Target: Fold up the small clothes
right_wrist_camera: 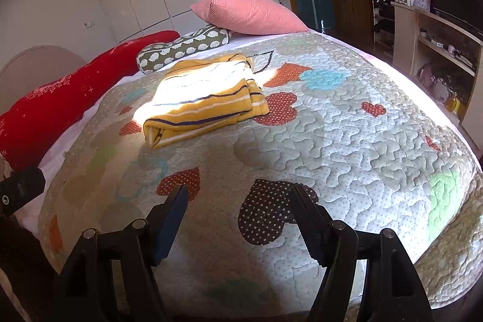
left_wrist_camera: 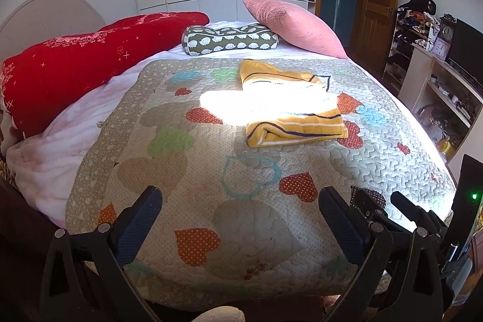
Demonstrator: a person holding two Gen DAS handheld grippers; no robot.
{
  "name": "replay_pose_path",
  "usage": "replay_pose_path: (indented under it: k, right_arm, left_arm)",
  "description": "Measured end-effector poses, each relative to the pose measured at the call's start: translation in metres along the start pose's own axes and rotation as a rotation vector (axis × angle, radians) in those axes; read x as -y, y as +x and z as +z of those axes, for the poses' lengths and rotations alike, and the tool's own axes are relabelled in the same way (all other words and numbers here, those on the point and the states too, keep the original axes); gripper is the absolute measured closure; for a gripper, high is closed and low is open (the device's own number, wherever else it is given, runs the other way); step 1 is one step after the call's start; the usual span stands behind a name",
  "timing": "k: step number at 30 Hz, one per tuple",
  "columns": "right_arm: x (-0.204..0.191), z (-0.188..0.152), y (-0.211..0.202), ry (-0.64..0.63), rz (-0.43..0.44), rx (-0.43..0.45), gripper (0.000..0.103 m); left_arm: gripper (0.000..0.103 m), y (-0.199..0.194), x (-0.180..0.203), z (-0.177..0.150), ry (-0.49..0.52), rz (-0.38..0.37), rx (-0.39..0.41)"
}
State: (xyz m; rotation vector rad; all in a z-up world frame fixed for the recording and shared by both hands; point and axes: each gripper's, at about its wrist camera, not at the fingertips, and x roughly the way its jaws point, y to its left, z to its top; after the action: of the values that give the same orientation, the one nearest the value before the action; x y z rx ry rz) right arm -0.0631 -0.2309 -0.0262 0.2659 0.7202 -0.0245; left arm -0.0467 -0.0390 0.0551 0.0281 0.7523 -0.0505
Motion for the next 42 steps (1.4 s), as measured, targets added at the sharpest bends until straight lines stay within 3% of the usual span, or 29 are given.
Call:
replay_pose_path:
  k: [9,18,42]
  right_arm:
    - [-0.002,-0.004,0.009,-0.013,0.002,-0.029,0.028]
    - [-0.004,-0.002,0.003,-0.042,-0.039,0.008,0.028]
    - [-0.003,-0.007,0.01,-0.056,-0.057,-0.011,0.025]
  left_arm:
    - [0.0,0.014,0.003,-0.006,0.006,-0.016,-0.076]
    - [0.0,0.016,0.005,-0.008,0.015,-0.039,-0.079]
    - [0.0,0.031,0.002,-0.018,-0.011,-0.061,-0.141]
